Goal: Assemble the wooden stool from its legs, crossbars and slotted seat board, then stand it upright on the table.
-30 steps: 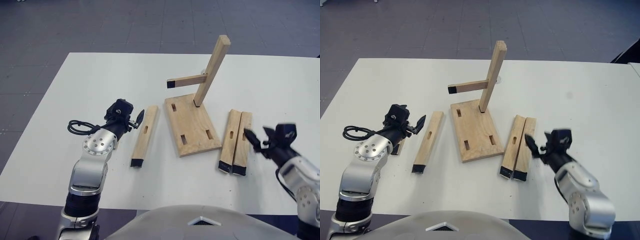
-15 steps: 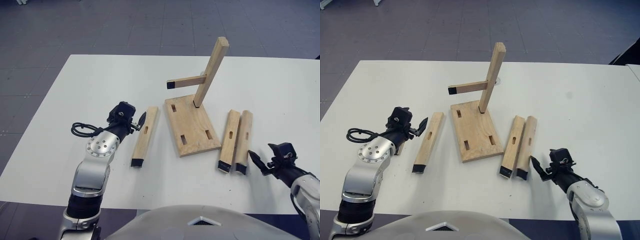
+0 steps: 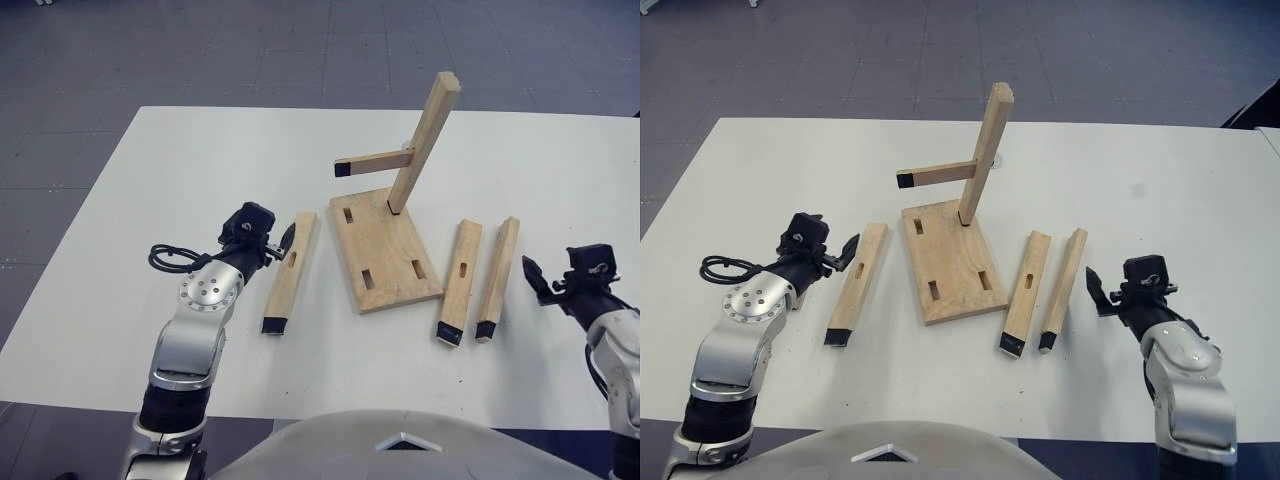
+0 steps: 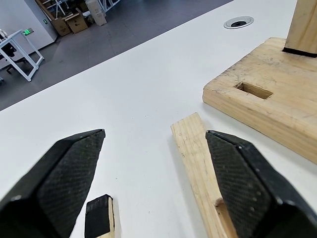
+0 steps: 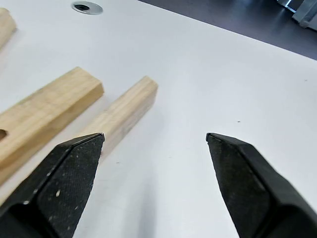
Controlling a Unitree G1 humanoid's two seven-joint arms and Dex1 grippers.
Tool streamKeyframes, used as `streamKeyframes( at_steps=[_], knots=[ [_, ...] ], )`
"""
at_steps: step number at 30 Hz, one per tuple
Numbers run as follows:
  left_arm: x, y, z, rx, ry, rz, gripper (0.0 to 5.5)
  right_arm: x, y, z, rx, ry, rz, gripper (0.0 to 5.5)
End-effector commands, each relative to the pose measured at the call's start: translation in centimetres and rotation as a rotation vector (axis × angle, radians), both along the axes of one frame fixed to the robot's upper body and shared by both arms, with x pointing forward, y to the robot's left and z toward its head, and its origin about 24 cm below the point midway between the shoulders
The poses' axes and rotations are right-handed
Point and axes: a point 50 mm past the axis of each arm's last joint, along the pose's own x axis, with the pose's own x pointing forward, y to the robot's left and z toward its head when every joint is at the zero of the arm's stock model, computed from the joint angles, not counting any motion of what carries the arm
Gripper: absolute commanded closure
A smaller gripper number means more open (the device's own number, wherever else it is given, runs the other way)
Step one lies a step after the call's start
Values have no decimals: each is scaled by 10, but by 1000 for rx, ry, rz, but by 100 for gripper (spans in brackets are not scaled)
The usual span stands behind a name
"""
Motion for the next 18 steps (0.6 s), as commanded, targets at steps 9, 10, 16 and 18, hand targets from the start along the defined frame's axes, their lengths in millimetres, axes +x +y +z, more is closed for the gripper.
streamKeyframes(
  at_steps=[9,10,16,18],
  knots=[
    [2,2,0,9,4,4,173,-15,-13,-14,-49,65,-58,169],
    [2,1,0,8,4,3,173,-18,-5,-20,-48,90,-19,169],
    [6,-2,0,3,1,-9,173,-2,31,-31,-28,73,90,169],
    [7,-1,0,6,0,-13,173,5,35,-20,-30,2,84,169]
  ],
)
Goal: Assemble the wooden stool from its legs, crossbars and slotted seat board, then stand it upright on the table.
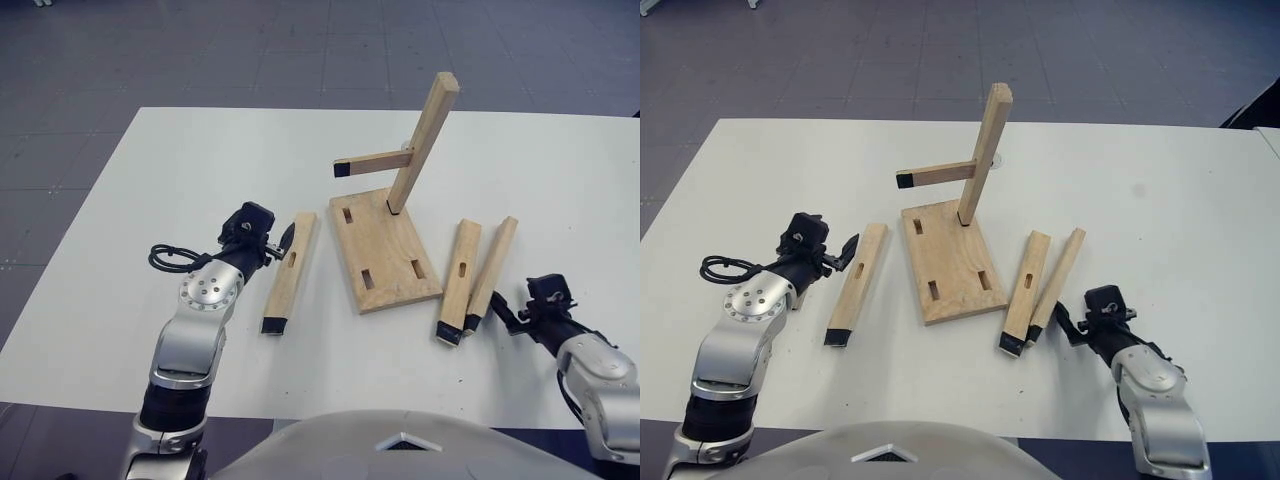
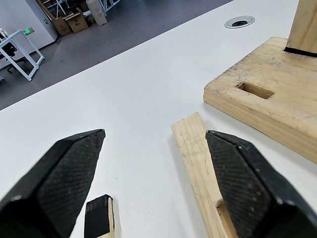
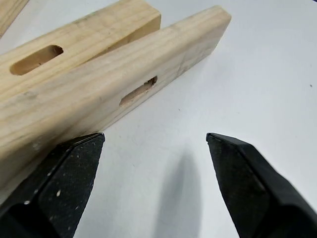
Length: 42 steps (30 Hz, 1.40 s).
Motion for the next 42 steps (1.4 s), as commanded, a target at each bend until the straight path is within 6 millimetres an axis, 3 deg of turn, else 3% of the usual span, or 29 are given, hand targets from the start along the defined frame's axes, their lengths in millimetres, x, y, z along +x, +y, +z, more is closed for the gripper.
streamKeyframes(
  at_steps=[1,5,8,11,16,20,24,31,38,42],
  knots=[
    [3,0,2,5,-7,-10,173,12,5,18,-4,-119,-7,169],
    [-1,-2,-1,-3,5,-3,173,8,9,16,17,-100,19,169],
    [0,-1,-1,-2,3,-3,173,-1,14,11,142,-41,3,169],
    [-2,0,-2,1,6,2,173,-15,14,22,287,-49,27,169],
    [-7,2,-4,0,19,11,173,-29,22,39,342,-72,120,169],
    [-7,3,-4,4,23,9,173,-47,25,19,381,81,97,169],
    [-8,3,-4,3,28,8,173,-50,25,8,454,156,44,169],
    [-6,3,-3,6,28,2,173,-47,32,-6,781,329,-104,169],
    [-5,5,-3,5,26,7,173,-42,16,-14,798,358,-282,312],
    [-3,4,-1,6,18,2,173,-38,13,-16,767,342,-314,340]
  ],
)
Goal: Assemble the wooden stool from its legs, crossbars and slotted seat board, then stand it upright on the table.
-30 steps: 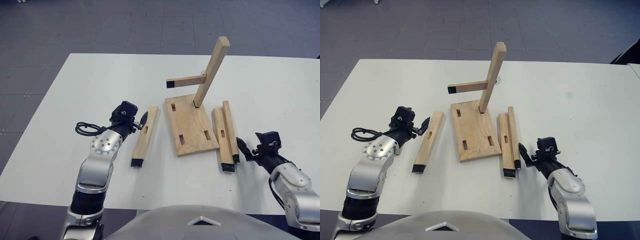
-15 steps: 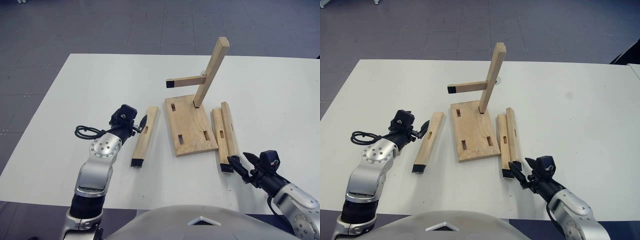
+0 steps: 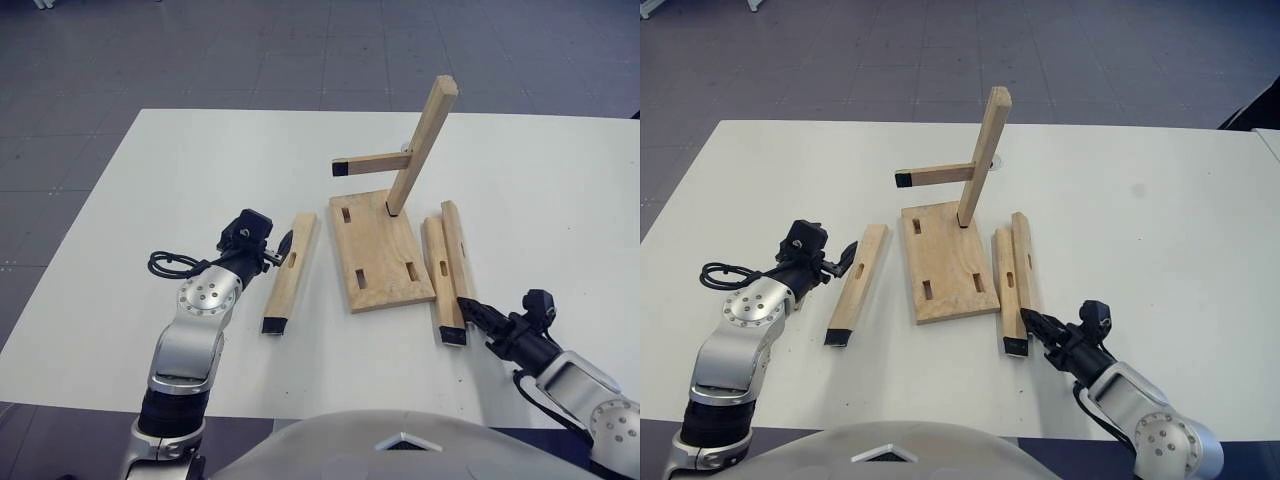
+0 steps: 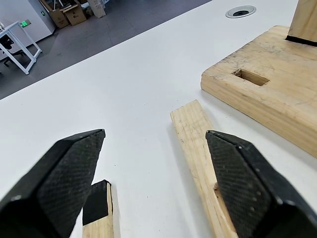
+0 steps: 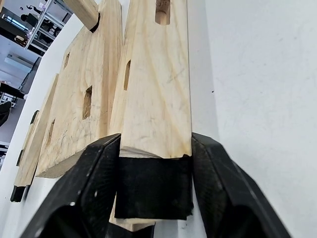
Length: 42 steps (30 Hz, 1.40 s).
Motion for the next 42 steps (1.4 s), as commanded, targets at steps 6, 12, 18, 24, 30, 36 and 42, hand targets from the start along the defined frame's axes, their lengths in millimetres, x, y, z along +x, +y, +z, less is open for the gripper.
streamKeyframes(
  at_steps=[6,12,18,24,30,36,42],
  knots=[
    [10,6,11,-56,-53,29,173,37,-27,21,-342,-200,-147,340],
    [14,16,52,-546,-149,-74,173,83,-5,94,-312,-674,-84,340],
    [11,26,85,-910,-98,-248,173,97,22,162,-47,-948,12,340],
    [3,-7,104,-1180,43,-491,173,91,61,168,192,-955,391,341],
    [18,-10,119,-1255,56,-488,173,101,83,150,260,-897,646,341],
    [13,-17,116,-1374,157,-545,173,97,99,141,368,-864,831,341],
    [-3,-30,113,-1423,281,-625,154,96,105,141,414,-860,894,341]
  ],
)
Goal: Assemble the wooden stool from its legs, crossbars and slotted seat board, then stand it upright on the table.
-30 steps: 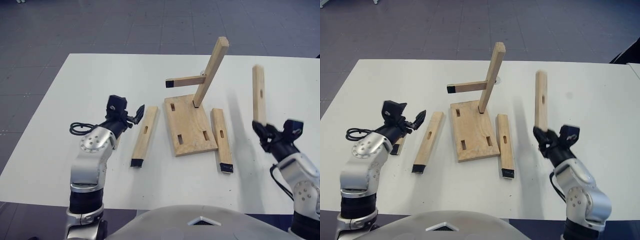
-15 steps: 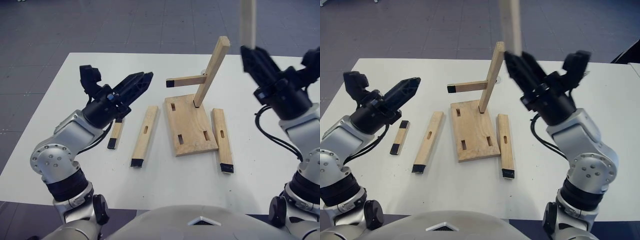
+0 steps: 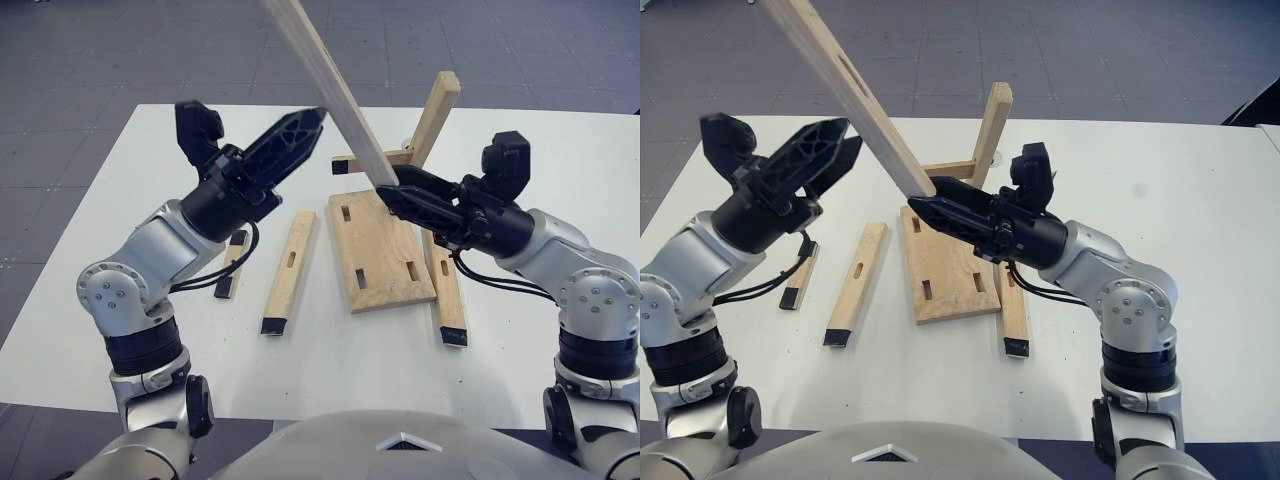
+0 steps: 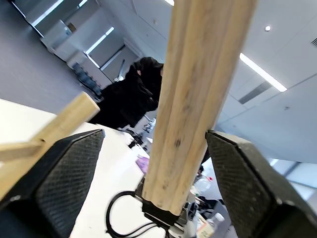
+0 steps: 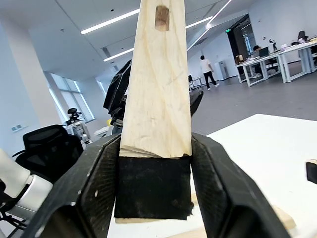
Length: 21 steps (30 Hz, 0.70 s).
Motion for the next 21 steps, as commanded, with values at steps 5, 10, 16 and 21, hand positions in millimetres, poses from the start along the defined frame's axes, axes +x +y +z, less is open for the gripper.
streamKeyframes(
  at_steps=[5,10,16,21],
  knots=[
    [-9,-3,6,-24,13,-79,77,-5,7,5,12,-9,92,341],
    [-5,-3,8,-66,10,-63,26,-10,10,5,27,10,145,341],
    [-10,-7,8,-71,-10,-111,43,-6,15,6,36,7,146,341],
    [-9,-6,9,-77,-17,-113,117,-6,18,5,26,9,146,341]
  ],
)
